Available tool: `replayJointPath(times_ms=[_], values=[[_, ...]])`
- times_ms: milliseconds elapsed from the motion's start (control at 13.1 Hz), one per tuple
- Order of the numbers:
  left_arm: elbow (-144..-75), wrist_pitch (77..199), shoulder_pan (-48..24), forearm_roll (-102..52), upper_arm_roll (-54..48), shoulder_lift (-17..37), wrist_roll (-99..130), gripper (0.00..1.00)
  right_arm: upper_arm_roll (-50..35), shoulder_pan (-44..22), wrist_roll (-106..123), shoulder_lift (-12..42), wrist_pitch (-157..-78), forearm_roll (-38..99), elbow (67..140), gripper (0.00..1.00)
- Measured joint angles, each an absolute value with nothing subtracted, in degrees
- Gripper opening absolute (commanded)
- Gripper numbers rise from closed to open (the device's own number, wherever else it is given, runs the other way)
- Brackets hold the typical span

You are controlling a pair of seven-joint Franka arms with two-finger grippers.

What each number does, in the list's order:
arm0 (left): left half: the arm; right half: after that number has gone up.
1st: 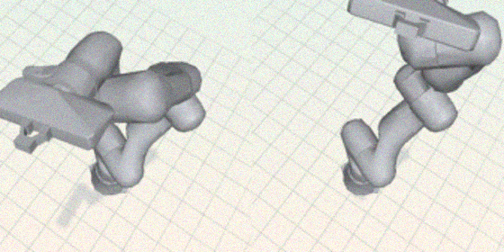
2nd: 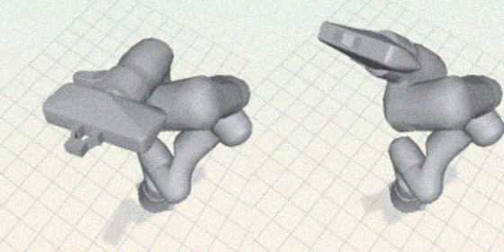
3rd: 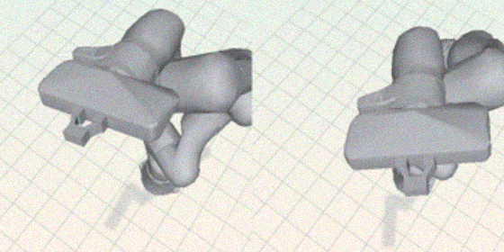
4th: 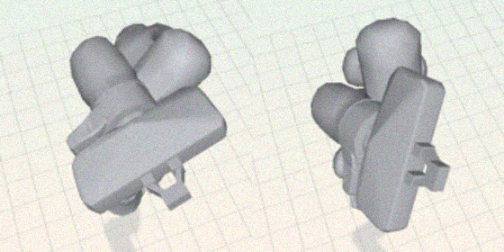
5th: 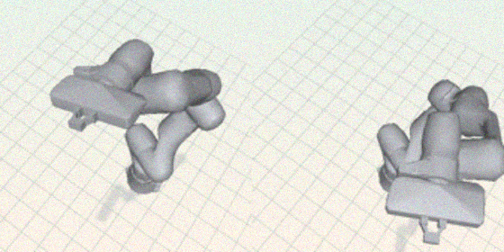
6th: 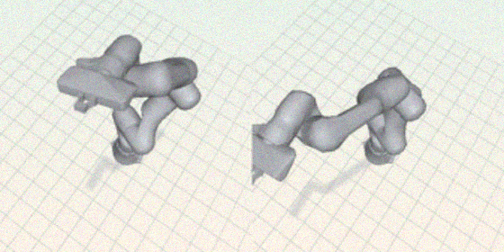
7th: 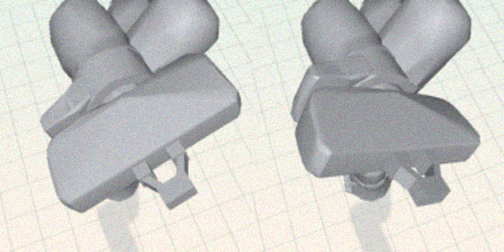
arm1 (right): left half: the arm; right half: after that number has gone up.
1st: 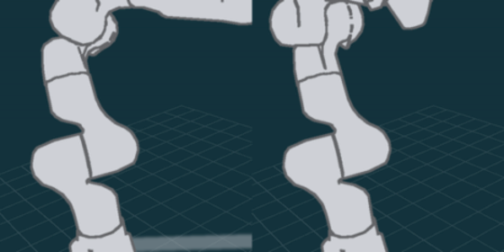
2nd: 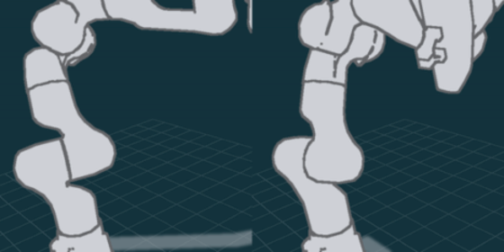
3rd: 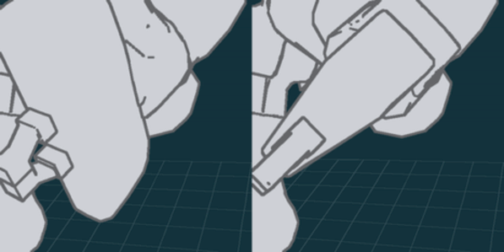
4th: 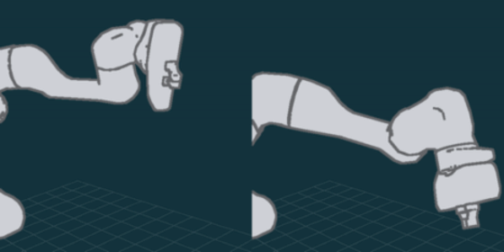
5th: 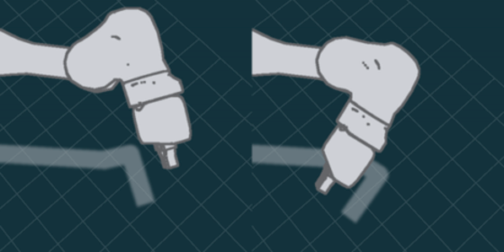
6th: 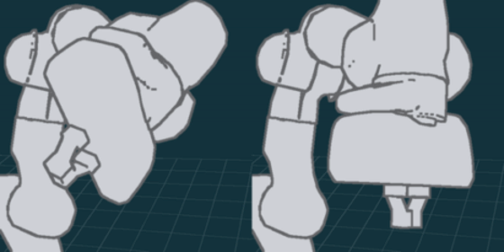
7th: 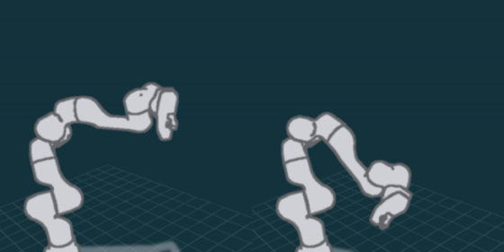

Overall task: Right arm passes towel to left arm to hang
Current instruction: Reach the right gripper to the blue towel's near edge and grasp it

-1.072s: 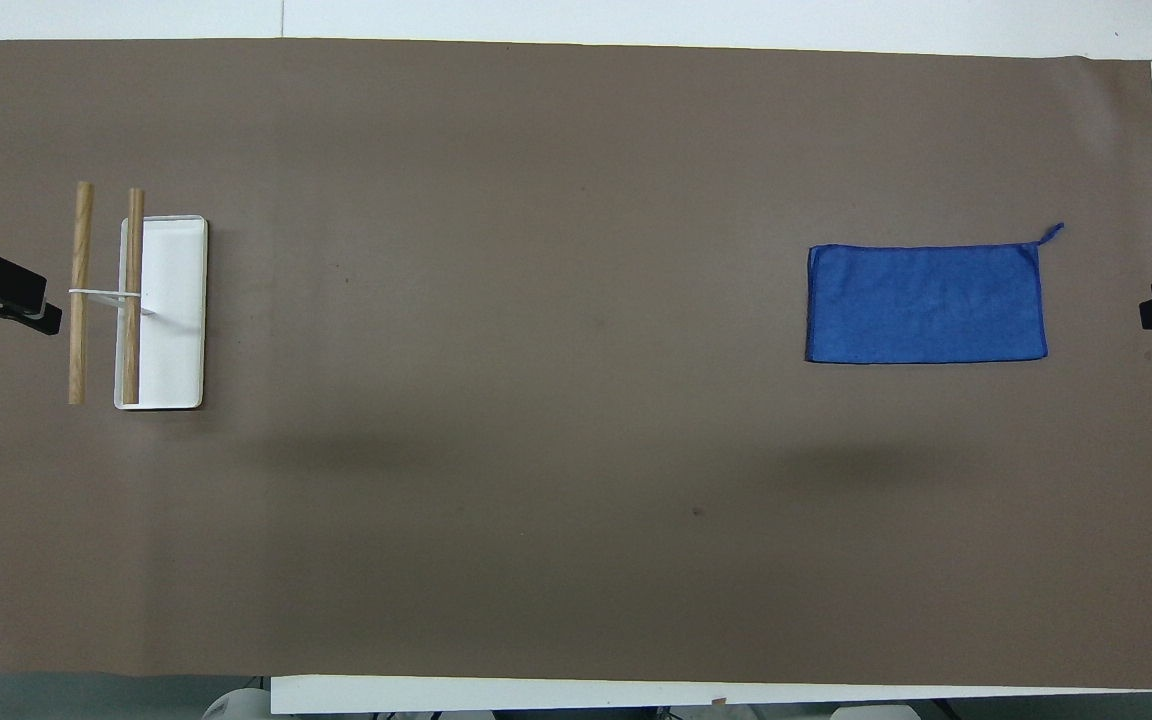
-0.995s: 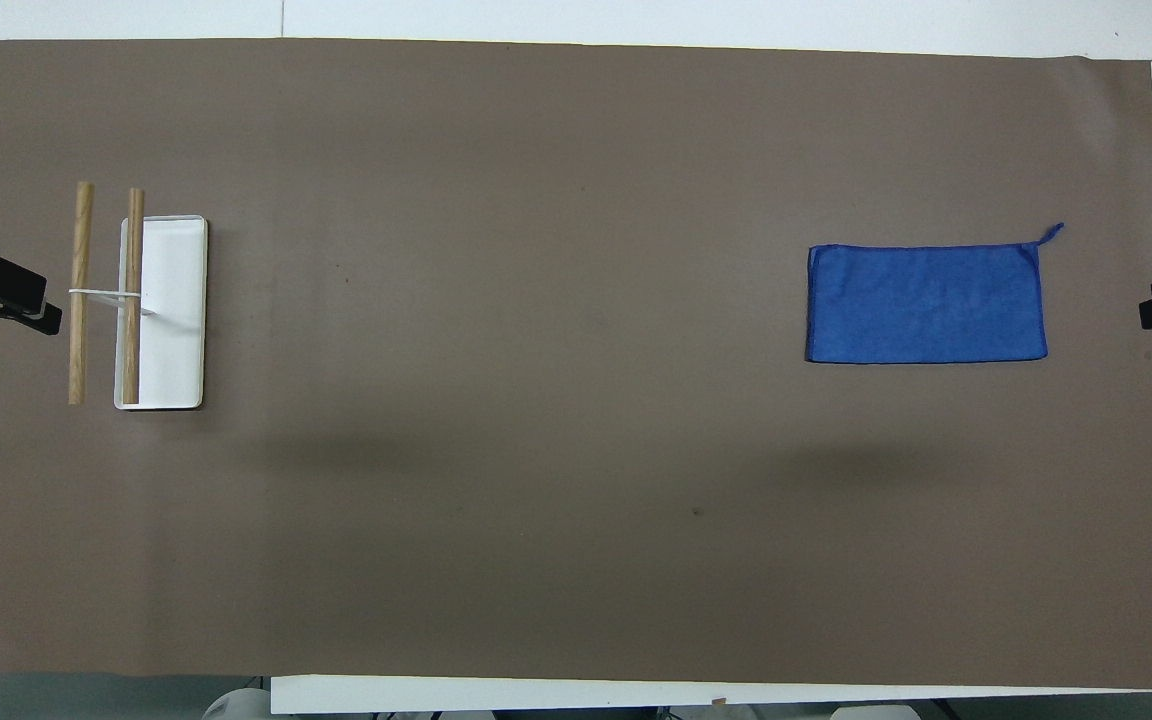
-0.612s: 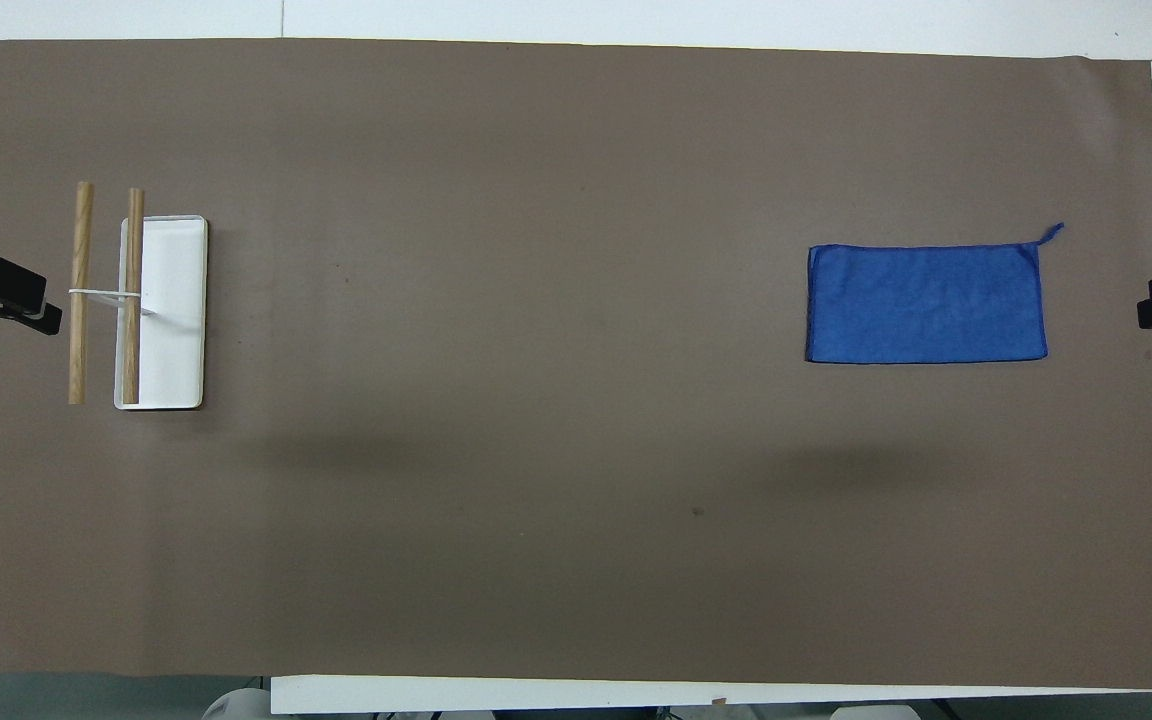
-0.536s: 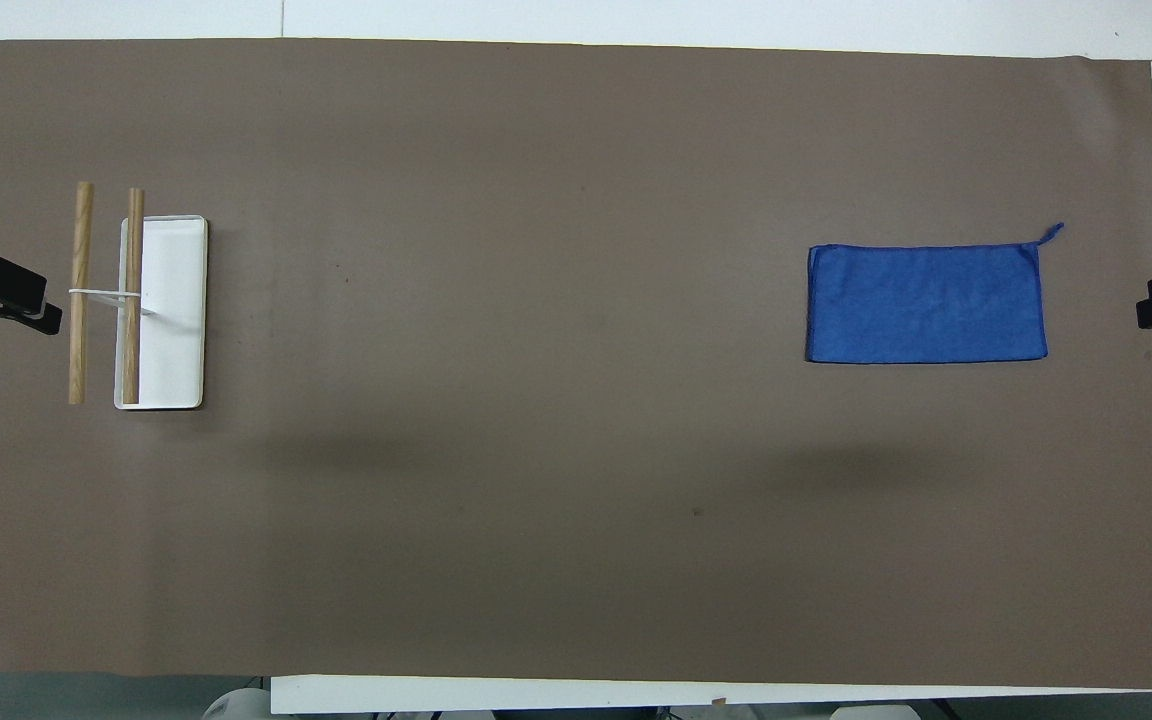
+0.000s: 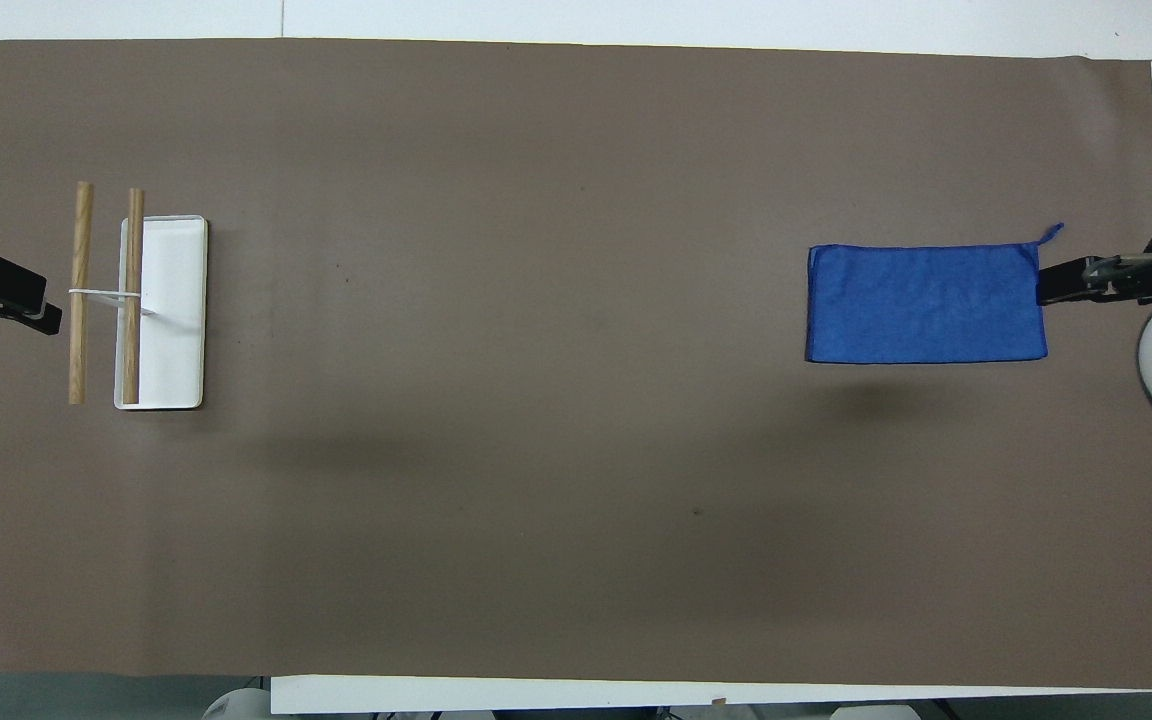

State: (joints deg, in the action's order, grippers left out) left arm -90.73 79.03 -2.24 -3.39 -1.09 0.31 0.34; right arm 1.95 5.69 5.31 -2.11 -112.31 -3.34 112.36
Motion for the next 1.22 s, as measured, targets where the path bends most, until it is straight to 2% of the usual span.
replayJointPath(times_ms=[230, 459, 995, 1225], values=[[-90.73, 79.03, -2.24, -3.39, -1.09, 0.31, 0.34, 1.00, 2.19, 5.70, 7.91, -0.50, -123.20, -0.37, 119.67, 1.00], [-90.73, 79.03, -2.24, -3.39, -1.09, 0.31, 0.34, 1.00, 2.54, 5.78, 11.43, 3.47, -129.79, 0.06, 121.37, 1.00], [-90.73, 79.03, -2.24, -3.39, -1.09, 0.31, 0.34, 1.00, 2.93, 8.89, 17.86, 10.66, -142.40, 0.18, 125.66, 0.99], [-90.73, 79.03, -2.24, -3.39, -1.09, 0.31, 0.34, 1.00, 2.89, 8.90, 17.86, 11.16, -143.42, 1.74, 126.78, 0.91]])
